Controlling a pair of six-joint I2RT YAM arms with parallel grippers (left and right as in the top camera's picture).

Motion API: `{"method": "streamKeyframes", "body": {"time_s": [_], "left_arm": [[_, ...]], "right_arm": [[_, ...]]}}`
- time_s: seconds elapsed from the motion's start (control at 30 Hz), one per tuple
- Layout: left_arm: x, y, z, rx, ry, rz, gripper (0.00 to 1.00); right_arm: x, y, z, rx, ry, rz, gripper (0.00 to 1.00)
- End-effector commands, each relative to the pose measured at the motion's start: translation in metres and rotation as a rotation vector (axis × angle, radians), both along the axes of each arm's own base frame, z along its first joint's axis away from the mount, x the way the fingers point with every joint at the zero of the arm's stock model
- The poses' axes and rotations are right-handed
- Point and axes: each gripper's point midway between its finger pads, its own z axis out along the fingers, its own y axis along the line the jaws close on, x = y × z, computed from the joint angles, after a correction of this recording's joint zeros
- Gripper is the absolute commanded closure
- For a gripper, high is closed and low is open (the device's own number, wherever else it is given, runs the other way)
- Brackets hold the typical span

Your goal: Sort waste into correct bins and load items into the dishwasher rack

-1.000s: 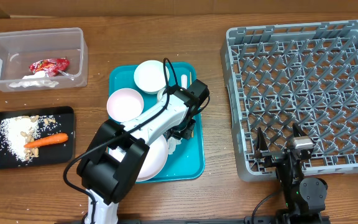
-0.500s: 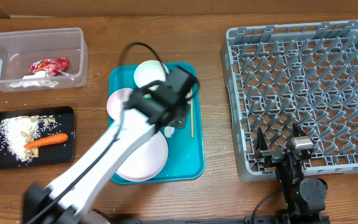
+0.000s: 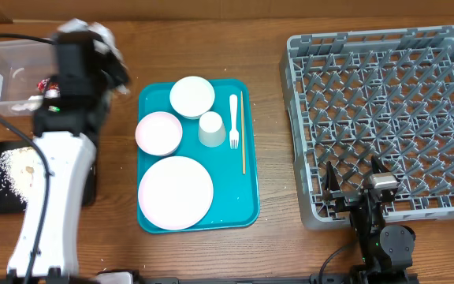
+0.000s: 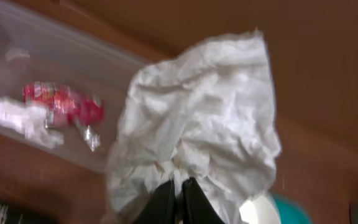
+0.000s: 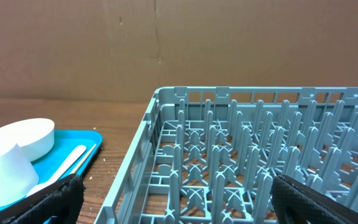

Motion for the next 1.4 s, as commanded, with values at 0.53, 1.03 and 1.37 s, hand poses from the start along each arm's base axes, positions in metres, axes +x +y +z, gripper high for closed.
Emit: {"method": "streamKeyframes", "body": {"time_s": [0.53, 1.03, 1.37], "left_arm": [[0.056, 0.145, -0.095, -0.140, -0.028, 0.148, 0.04], [-0.030, 0.005, -0.018, -0.550, 0.050, -0.340, 0.00], [-0.103, 0.101, -0.030, -0.321, 0.198, 0.396, 0.00]], "right_arm": [[0.000, 0.001, -0.002, 0.000, -0.003, 0.005, 0.00], [0.000, 0.001, -0.002, 0.000, -0.003, 0.005, 0.00], [0.000, 0.001, -0.002, 0.000, -0.003, 0.005, 0.00]]}}
